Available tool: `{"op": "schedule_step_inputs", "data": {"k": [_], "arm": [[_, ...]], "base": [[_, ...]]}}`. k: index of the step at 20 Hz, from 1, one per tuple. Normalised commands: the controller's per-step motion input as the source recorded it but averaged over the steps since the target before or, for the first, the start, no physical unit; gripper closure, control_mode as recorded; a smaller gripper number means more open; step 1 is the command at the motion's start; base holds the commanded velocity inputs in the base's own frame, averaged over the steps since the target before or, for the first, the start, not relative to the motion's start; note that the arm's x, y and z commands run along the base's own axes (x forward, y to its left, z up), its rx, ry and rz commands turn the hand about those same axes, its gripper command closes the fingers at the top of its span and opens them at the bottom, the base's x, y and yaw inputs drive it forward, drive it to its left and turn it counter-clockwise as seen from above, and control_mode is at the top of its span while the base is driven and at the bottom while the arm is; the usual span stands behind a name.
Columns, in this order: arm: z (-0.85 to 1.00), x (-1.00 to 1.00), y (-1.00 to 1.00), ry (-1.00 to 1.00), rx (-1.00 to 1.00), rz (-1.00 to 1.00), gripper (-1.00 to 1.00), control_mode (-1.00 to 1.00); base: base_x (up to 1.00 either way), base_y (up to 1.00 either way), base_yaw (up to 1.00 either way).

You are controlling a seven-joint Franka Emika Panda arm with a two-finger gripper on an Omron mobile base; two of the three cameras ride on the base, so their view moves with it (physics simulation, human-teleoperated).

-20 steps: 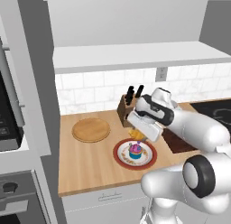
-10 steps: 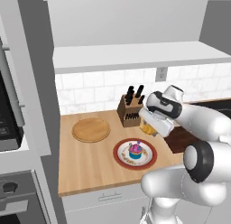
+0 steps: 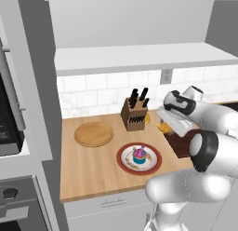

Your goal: From the different types of pastries on the counter, select a croissant and place it on the cutting board. Then retrieve a jar of jam from the cabinet and place it alongside the croissant on the cutting board.

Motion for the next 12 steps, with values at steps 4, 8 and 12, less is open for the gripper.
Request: {"op": "schedule_step_inputs", "data": {"k": [4, 8, 12], "arm": [[0.00, 0.05, -0.39, -0.12, -0.06, 0.04, 1.00, -1.00], [0.00, 0.00, -0.07, 0.00, -0.08, 0.08, 1.00, -1.00], [0.00, 0.00, 0.00, 0.00, -0.13, 0.09, 1.00, -1.00]], "base": [[0.00, 0.00, 0.00], [0.00, 0.00, 0.00], [0.00, 0.00, 0.00]]}}
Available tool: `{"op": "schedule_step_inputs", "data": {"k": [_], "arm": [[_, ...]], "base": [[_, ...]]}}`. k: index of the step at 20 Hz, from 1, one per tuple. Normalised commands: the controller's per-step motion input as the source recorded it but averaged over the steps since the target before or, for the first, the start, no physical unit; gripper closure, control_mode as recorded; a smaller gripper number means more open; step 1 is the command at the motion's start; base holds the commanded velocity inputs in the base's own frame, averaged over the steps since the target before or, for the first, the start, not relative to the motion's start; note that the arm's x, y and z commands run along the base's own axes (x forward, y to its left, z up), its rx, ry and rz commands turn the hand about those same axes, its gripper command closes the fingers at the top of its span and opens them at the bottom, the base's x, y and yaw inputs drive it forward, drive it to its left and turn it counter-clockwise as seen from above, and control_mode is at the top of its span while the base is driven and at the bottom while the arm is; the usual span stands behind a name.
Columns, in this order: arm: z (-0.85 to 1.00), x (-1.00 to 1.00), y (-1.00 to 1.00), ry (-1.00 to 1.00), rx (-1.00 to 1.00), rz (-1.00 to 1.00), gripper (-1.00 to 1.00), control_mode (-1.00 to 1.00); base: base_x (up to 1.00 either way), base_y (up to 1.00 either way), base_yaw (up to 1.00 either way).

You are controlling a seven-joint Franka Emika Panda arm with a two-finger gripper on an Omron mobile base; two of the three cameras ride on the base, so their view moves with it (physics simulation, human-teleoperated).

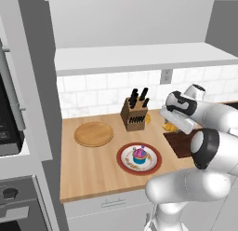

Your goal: From the different types of pastries on the counter, select a croissant and place it on the cutting board. Then retrieve a jar of jam from the cabinet and place it alongside the croissant on the cutting board.

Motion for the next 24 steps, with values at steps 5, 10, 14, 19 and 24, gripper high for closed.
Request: {"op": "schedule_step_inputs", "data": {"k": [5, 10, 14, 19, 24], "arm": [[0.00, 0.00, -0.15, -0.01, -0.18, 0.14, 1.00, -1.00], [0.00, 0.00, -0.64, -0.03, -0.11, 0.15, 1.00, -1.00], [0.00, 0.00, -0.69, -0.06, -0.06, 0.15, 1.00, -1.00], [-0.07, 0.03, -0.59, -0.02, -0.07, 0.18, 1.00, -1.00], [-0.38, 0.11, -0.42, -0.01, -0.09, 0.21, 1.00, -1.00]], "base": [[0.00, 0.00, 0.00], [0.00, 0.00, 0.00], [0.00, 0.00, 0.00], [0.00, 0.00, 0.00], [0.00, 0.00, 0.00]]}}
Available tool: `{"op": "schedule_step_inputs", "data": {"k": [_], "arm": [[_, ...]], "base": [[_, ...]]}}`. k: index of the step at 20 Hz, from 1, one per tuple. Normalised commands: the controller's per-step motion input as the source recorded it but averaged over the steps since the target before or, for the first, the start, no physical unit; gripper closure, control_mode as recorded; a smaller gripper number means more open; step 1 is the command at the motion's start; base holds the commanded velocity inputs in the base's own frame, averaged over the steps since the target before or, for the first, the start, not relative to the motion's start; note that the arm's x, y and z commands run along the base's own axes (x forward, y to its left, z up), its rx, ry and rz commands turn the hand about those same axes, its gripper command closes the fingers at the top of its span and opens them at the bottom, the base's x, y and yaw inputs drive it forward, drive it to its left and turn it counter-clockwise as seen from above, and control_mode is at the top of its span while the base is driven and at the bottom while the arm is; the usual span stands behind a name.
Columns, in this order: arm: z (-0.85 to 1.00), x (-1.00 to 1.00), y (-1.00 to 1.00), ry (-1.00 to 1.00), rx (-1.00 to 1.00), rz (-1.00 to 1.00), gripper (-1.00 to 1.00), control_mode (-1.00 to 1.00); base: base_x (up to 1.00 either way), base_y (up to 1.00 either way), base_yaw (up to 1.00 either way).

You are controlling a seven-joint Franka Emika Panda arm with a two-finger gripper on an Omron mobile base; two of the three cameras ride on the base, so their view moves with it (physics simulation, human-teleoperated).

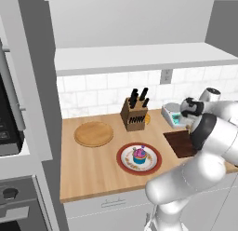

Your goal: From the different types of pastries on the counter, select a croissant and place it on the cutting board. Then retrieve a jar of jam from the cabinet and place it alongside the croissant on the cutting board.

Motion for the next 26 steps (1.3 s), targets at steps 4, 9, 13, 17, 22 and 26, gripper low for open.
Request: {"op": "schedule_step_inputs", "data": {"k": [4, 9, 13, 17, 22, 26], "arm": [[-0.49, 0.13, -0.06, 0.04, -0.10, 0.21, 1.00, -1.00], [-0.40, 0.14, 0.00, 0.11, -0.10, 0.17, 1.00, -1.00], [-0.44, 0.11, 0.00, 0.15, -0.11, 0.17, 1.00, -1.00], [-0.43, 0.03, 0.00, 0.13, -0.10, 0.16, -1.00, -1.00], [-0.29, 0.00, 0.00, 0.06, -0.06, 0.12, -1.00, -1.00], [0.47, 0.00, -0.04, 0.14, 0.00, 0.06, -1.00, -1.00]], "base": [[0.00, 0.00, 0.00], [0.00, 0.00, 0.00], [0.00, 0.00, 0.00], [0.00, 0.00, 0.00], [0.00, 0.00, 0.00], [0.00, 0.00, 0.00]]}}
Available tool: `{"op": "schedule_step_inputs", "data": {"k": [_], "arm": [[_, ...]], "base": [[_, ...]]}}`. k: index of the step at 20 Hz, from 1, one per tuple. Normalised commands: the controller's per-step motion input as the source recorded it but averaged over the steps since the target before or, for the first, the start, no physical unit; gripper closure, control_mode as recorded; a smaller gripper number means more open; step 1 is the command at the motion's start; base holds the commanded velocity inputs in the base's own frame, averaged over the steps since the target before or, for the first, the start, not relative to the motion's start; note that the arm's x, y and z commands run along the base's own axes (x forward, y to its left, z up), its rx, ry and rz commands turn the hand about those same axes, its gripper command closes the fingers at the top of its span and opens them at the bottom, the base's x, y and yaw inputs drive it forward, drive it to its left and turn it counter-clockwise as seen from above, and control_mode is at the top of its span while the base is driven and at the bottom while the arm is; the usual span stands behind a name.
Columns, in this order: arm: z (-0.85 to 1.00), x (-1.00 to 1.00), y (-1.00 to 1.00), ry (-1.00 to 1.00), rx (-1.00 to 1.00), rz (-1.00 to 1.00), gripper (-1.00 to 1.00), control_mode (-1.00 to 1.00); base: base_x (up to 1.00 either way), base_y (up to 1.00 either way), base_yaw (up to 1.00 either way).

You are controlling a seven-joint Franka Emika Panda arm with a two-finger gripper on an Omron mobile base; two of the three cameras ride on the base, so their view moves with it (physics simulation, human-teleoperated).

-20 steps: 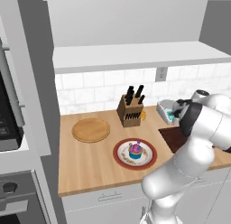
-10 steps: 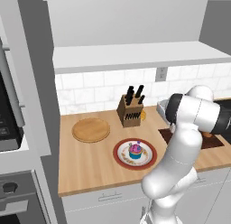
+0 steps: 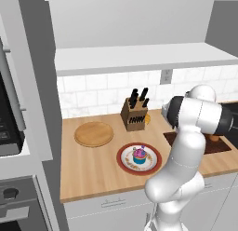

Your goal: From the different types of pastries on the counter, select a croissant and place it on the cutting board. Then retrieve a jar of jam from the cabinet and place it alongside the croissant on the cutting board.

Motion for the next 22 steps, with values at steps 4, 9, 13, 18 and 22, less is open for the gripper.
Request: {"op": "schedule_step_inputs", "data": {"k": [4, 9, 13, 18, 22], "arm": [[0.26, 0.00, -0.01, 0.22, 0.00, 0.04, -1.00, -1.00], [0.42, 0.00, 0.00, 0.24, 0.00, 0.05, -1.00, -1.00], [0.29, -0.34, 0.00, 0.28, 0.03, 0.00, -1.00, -1.00], [-0.10, -0.74, 0.00, 0.03, 0.01, 0.00, -1.00, -1.00], [-0.01, -0.97, -0.03, -0.06, 0.02, 0.00, -1.00, -1.00]], "base": [[0.00, 0.00, 0.00], [0.00, 0.00, 0.00], [0.00, 0.00, 0.00], [0.00, 0.00, 0.00], [0.00, 0.00, 0.00]]}}
